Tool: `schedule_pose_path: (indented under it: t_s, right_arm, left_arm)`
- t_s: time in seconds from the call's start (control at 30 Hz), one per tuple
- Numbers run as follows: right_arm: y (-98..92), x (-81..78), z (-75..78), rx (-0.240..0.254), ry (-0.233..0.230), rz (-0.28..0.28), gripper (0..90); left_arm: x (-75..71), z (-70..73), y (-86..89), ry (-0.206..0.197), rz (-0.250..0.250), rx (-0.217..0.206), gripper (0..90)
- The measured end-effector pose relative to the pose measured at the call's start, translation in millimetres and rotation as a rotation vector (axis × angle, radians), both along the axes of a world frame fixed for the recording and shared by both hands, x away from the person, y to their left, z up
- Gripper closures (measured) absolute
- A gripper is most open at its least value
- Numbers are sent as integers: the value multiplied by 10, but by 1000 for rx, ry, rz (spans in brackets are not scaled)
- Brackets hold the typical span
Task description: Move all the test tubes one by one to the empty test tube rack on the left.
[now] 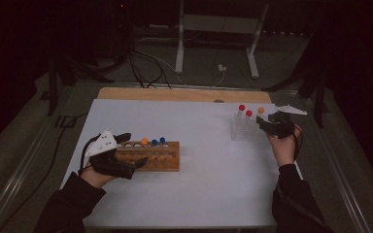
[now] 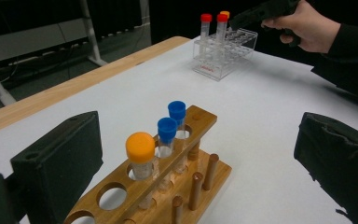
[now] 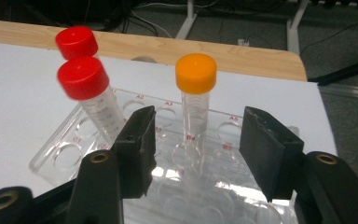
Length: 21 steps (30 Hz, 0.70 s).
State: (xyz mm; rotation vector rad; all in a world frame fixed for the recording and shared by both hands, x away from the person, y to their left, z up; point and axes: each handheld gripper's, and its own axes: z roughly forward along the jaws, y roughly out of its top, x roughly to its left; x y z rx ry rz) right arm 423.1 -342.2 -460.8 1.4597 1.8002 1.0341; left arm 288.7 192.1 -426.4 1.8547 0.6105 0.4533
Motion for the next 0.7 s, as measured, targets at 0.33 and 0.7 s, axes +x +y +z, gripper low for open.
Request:
schedule_pose_path:
  t_s: [0.33, 0.7]
  right_arm:
    - [37, 196, -61, -36, 57, -14, 608]
    - [54, 282, -81, -28, 57, 0, 738]
  left_arm:
    - [5, -8, 2, 1, 2, 6, 19]
    - [12, -17, 2, 3, 3, 5, 19]
